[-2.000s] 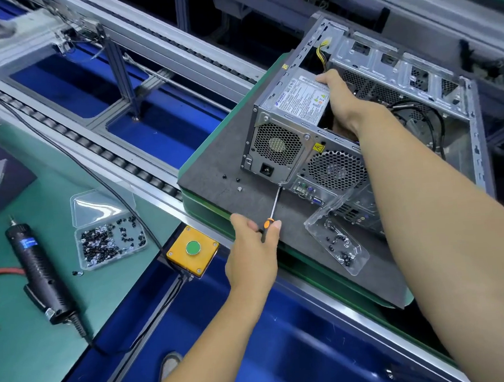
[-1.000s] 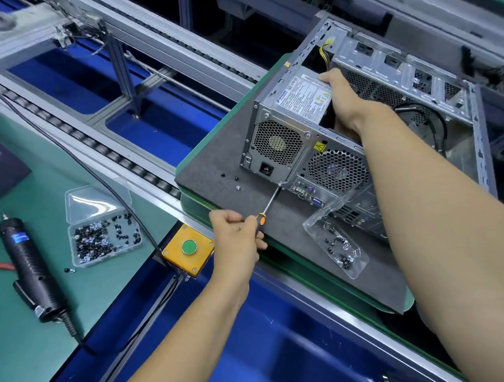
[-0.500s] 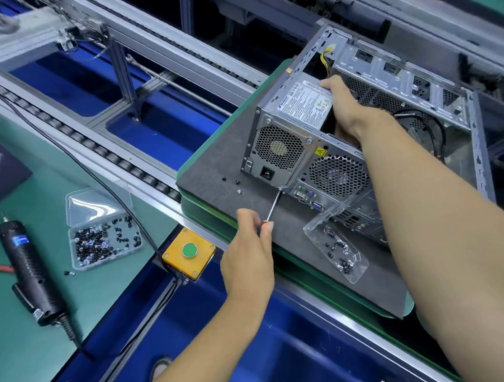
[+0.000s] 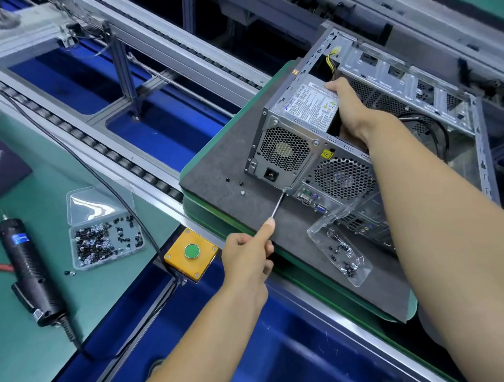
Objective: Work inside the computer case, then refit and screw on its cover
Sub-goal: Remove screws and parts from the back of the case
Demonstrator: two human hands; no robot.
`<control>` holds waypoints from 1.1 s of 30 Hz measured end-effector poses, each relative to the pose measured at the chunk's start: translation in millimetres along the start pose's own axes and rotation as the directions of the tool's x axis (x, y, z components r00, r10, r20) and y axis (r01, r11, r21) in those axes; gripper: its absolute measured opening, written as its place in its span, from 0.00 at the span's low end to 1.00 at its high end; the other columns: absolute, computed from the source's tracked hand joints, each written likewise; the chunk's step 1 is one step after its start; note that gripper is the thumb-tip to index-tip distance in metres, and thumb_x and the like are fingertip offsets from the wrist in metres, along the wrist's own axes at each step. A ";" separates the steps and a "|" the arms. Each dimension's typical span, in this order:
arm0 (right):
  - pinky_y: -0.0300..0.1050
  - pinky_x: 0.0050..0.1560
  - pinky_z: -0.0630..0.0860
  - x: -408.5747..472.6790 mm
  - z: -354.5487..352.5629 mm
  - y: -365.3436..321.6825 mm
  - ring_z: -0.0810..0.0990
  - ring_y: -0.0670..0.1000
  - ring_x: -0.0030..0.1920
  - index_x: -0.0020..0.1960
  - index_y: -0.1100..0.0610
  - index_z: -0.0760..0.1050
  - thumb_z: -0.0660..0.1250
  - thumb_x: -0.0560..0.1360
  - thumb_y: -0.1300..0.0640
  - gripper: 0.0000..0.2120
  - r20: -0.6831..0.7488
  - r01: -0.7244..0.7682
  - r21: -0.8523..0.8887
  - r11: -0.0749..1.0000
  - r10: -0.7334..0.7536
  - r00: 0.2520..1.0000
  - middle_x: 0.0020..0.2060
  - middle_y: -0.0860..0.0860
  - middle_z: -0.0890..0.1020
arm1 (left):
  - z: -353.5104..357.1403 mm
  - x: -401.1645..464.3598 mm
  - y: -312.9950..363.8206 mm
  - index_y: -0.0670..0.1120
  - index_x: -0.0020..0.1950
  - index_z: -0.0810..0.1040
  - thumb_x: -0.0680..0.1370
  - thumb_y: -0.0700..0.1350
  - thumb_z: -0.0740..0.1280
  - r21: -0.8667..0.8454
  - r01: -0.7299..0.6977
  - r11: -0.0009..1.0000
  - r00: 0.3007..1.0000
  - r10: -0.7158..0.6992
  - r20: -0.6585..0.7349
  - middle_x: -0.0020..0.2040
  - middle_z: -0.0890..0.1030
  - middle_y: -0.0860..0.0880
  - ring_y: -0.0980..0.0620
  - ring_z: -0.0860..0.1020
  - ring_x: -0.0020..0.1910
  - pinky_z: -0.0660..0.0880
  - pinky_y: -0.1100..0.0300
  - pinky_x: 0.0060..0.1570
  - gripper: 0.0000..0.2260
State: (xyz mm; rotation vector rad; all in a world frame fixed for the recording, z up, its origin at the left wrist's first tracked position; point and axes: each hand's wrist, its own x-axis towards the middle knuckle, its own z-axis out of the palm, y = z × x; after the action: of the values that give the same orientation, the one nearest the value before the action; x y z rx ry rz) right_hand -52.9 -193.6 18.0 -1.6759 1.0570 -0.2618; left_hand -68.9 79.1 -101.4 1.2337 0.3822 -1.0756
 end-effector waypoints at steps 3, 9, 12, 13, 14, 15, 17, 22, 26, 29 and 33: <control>0.50 0.44 0.67 -1.2 0.0 -1.1 0.71 0.59 0.42 0.47 0.56 0.69 0.51 0.80 0.40 0.21 -0.002 -0.027 -0.038 0.999 0.026 1.000 0.42 0.61 0.73 | 1.7 -1.1 -1.8 0.46 0.49 0.68 0.75 0.61 0.73 0.157 -0.049 0.986 0.998 0.040 0.055 0.32 0.76 0.50 0.55 0.68 0.25 0.65 0.63 0.23 0.22; 0.46 0.37 0.71 -4.5 -2.5 -1.9 0.74 0.57 0.38 0.51 0.55 0.70 0.49 0.80 0.38 0.22 -0.008 -0.048 -0.067 0.997 0.047 0.999 0.40 0.58 0.74 | -0.6 -3.1 -17.4 0.52 0.50 0.59 0.82 0.62 0.60 0.600 -0.526 0.603 0.798 0.594 0.103 0.32 0.72 0.51 0.51 0.69 0.30 0.66 0.53 0.30 0.16; 0.43 0.30 0.68 -3.5 -4.0 -0.2 0.76 0.53 0.30 0.45 0.55 0.71 0.50 0.79 0.38 0.23 -0.003 -0.049 -0.086 0.995 0.048 0.999 0.34 0.55 0.76 | -0.4 -3.8 -19.4 0.54 0.50 0.57 0.82 0.62 0.58 0.748 -0.535 0.392 0.691 0.712 0.122 0.31 0.73 0.54 0.50 0.74 0.30 0.69 0.53 0.28 0.14; 0.43 0.31 0.65 -3.3 -3.6 -0.9 0.77 0.54 0.30 0.42 0.54 0.72 0.51 0.77 0.37 0.23 -0.001 -0.048 -0.086 0.995 0.048 0.999 0.34 0.56 0.76 | -0.6 -3.6 -19.4 0.54 0.51 0.57 0.81 0.63 0.57 0.784 -0.530 0.323 0.656 0.742 0.137 0.31 0.74 0.54 0.49 0.75 0.30 0.70 0.54 0.27 0.14; 0.45 0.34 0.63 -2.7 -4.0 -0.8 0.77 0.57 0.34 0.40 0.53 0.71 0.52 0.75 0.35 0.23 -0.001 -0.051 -0.090 0.995 0.051 0.999 0.36 0.58 0.78 | -1.3 -2.8 -18.9 0.54 0.51 0.57 0.81 0.64 0.55 0.821 -0.519 0.236 0.613 0.772 0.166 0.30 0.74 0.54 0.47 0.76 0.28 0.69 0.55 0.26 0.15; 0.47 0.37 0.60 -1.2 -4.8 -0.6 0.74 0.58 0.39 0.39 0.52 0.71 0.53 0.73 0.34 0.22 -0.005 -0.054 -0.097 0.994 0.053 0.999 0.39 0.59 0.79 | -2.8 -0.6 -17.8 0.53 0.51 0.57 0.81 0.64 0.54 0.852 -0.507 0.133 0.562 0.801 0.209 0.28 0.74 0.54 0.47 0.75 0.26 0.68 0.56 0.24 0.15; 0.51 0.41 0.58 2.2 -5.8 1.4 0.68 0.59 0.46 0.38 0.51 0.72 0.55 0.68 0.31 0.23 -0.006 -0.059 -0.091 0.994 0.058 0.998 0.41 0.60 0.79 | -7.9 5.8 -15.5 0.51 0.52 0.61 0.81 0.61 0.59 0.879 -0.468 -0.091 0.454 0.829 0.328 0.26 0.74 0.53 0.48 0.73 0.22 0.66 0.59 0.19 0.15; 0.47 0.40 0.67 4.1 -4.9 2.8 0.76 0.57 0.39 0.24 0.49 0.75 0.56 0.71 0.34 0.26 -0.046 -0.038 -0.061 0.997 0.036 0.998 0.33 0.55 0.81 | -8.7 4.3 -12.7 0.54 0.50 0.62 0.81 0.61 0.62 0.876 -0.482 -0.015 0.504 0.813 0.291 0.28 0.72 0.55 0.53 0.72 0.24 0.67 0.58 0.20 0.13; 0.43 0.33 0.71 5.9 -4.6 5.0 0.78 0.52 0.30 0.27 0.50 0.77 0.53 0.75 0.37 0.27 0.001 -0.015 -0.022 1.000 0.015 1.000 0.30 0.53 0.79 | -0.2 0.8 -9.8 0.54 0.50 0.64 0.79 0.56 0.66 0.552 -0.452 0.701 0.852 0.523 0.033 0.35 0.78 0.50 0.52 0.76 0.34 0.72 0.52 0.34 0.12; 0.49 0.41 0.69 7.5 -4.6 5.2 0.76 0.57 0.38 0.29 0.50 0.76 0.54 0.74 0.37 0.24 0.011 -0.018 -0.031 0.999 0.019 1.000 0.33 0.55 0.79 | 0.9 -2.0 -0.9 0.50 0.52 0.67 0.78 0.45 0.68 0.204 -0.219 0.954 0.976 0.216 0.037 0.34 0.81 0.48 0.54 0.74 0.32 0.68 0.58 0.29 0.10; 0.52 0.45 0.64 6.5 -3.7 3.9 0.75 0.58 0.41 0.31 0.50 0.75 0.56 0.68 0.33 0.22 0.015 -0.028 -0.055 0.998 0.029 0.999 0.37 0.57 0.78 | -1.3 -10.6 -4.0 0.46 0.54 0.74 0.77 0.43 0.74 -0.224 0.133 0.965 0.985 -0.103 0.139 0.39 0.82 0.47 0.58 0.77 0.30 0.64 0.67 0.22 0.11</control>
State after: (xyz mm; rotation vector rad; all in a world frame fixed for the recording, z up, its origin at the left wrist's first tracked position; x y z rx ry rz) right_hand -53.5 -201.0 14.0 -1.7079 1.0837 -0.2023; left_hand -77.0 85.3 -96.2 0.9385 0.4749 -1.1689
